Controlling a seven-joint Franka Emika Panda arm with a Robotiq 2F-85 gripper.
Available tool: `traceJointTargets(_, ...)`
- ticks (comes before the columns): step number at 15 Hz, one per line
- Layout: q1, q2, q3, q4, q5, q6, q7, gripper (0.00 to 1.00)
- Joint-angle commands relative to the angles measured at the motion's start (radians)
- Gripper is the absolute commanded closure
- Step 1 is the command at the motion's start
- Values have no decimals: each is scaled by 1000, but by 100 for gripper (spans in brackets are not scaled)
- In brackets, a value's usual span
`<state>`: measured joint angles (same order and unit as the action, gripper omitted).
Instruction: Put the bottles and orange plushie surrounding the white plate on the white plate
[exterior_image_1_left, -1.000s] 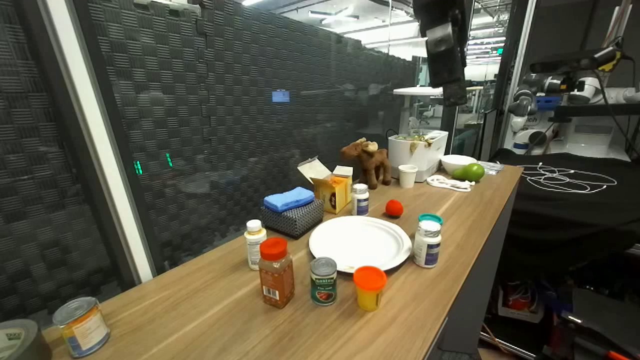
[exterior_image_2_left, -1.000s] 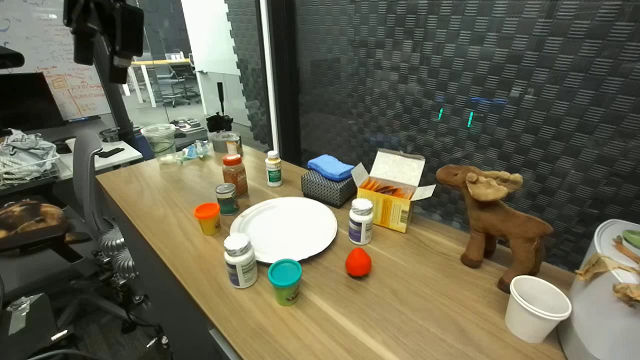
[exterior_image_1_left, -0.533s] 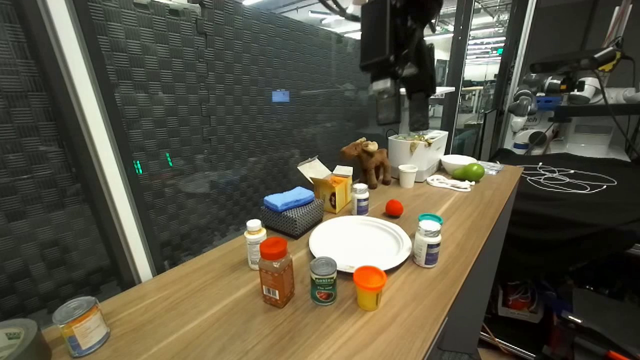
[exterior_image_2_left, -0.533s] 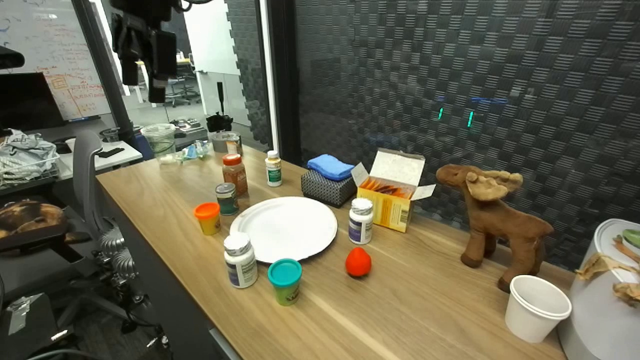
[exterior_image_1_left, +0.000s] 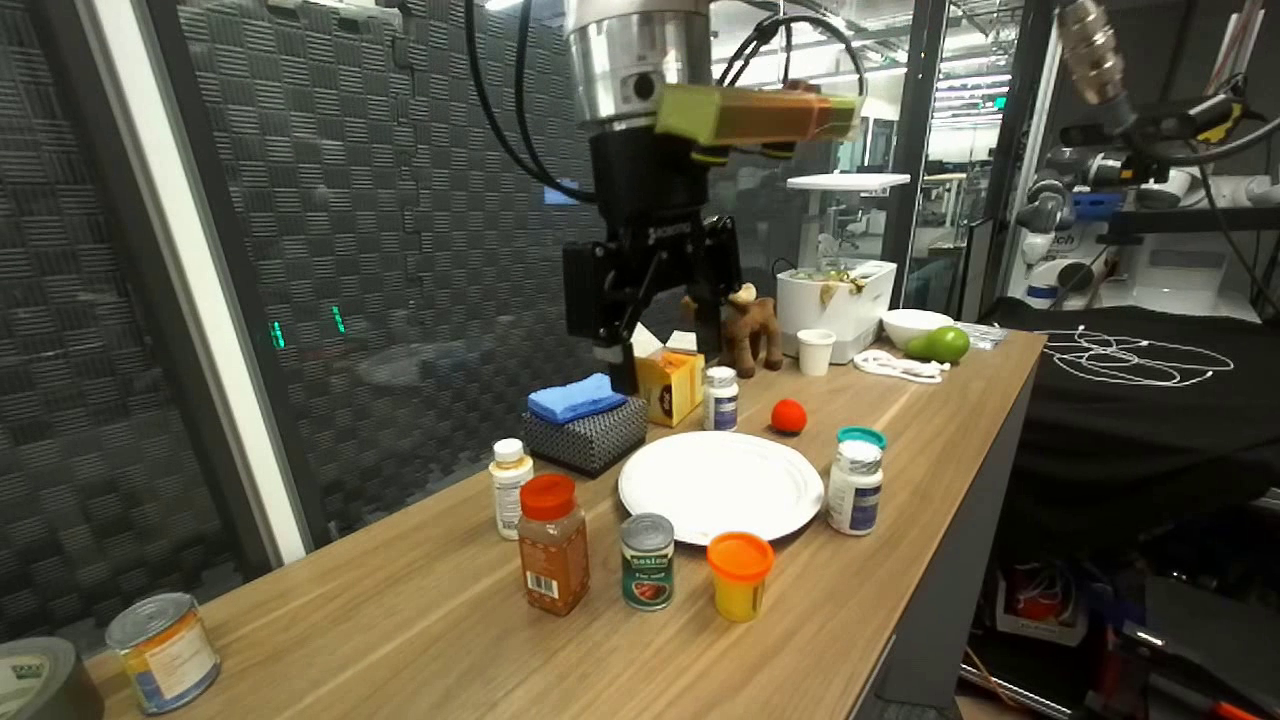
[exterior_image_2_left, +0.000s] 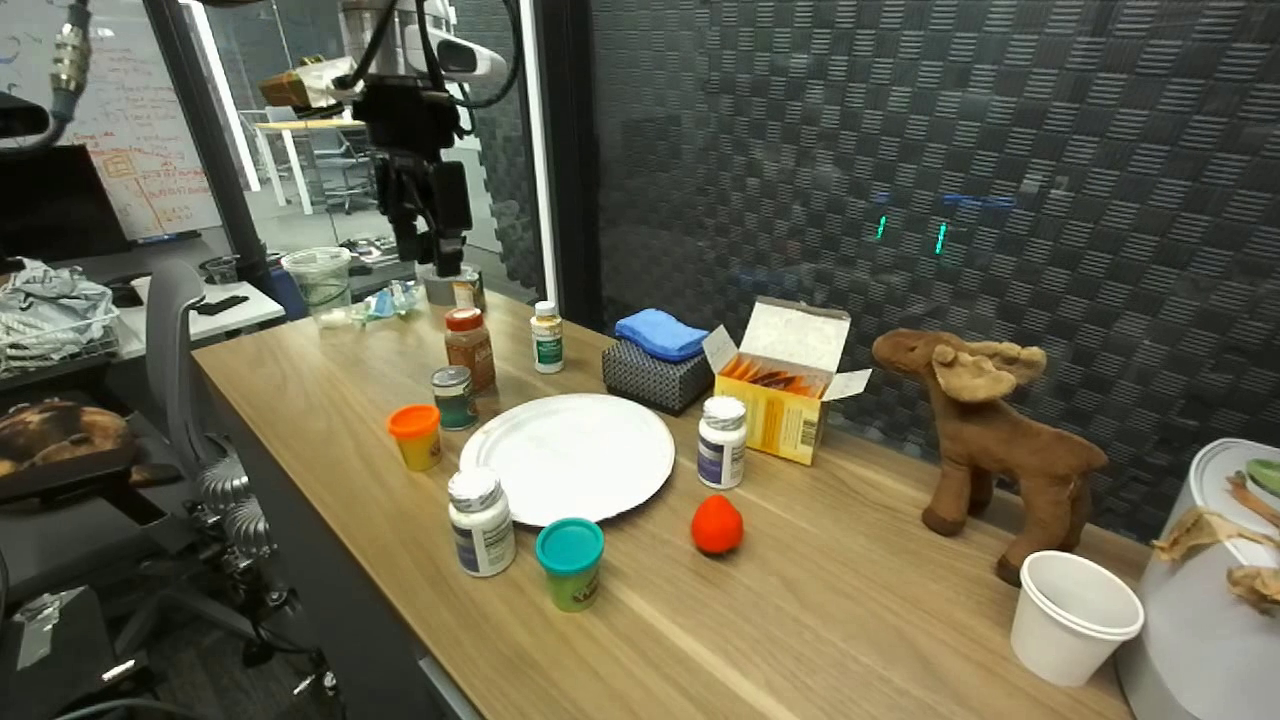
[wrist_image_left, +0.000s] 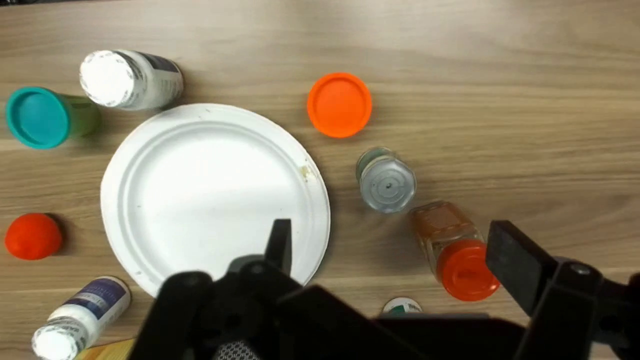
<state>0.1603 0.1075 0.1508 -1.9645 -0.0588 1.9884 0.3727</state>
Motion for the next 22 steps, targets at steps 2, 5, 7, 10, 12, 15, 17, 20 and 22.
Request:
traceJointTargets(2, 20, 169, -14, 217, 2, 12, 60, 0)
traceJointTargets(5, 32, 256, -27, 298, -5, 56, 67, 0)
traceJointTargets(7, 39, 316, -34, 345, -4, 76, 56, 0)
traceJointTargets(10, 54, 402, -47, 422, -8, 81, 48, 0)
traceJointTargets(12, 62, 448, -56, 465, -4, 76, 43, 0)
traceJointTargets(15, 64, 509, -64, 524, 16, 69, 35, 0)
traceJointTargets(17, 65, 539, -67, 553, 26, 72, 35, 0)
traceJointTargets(20, 66, 581, -74, 602, 32, 72, 39, 0)
traceJointTargets(22, 67, 602, -76, 630, 35, 67, 39, 25)
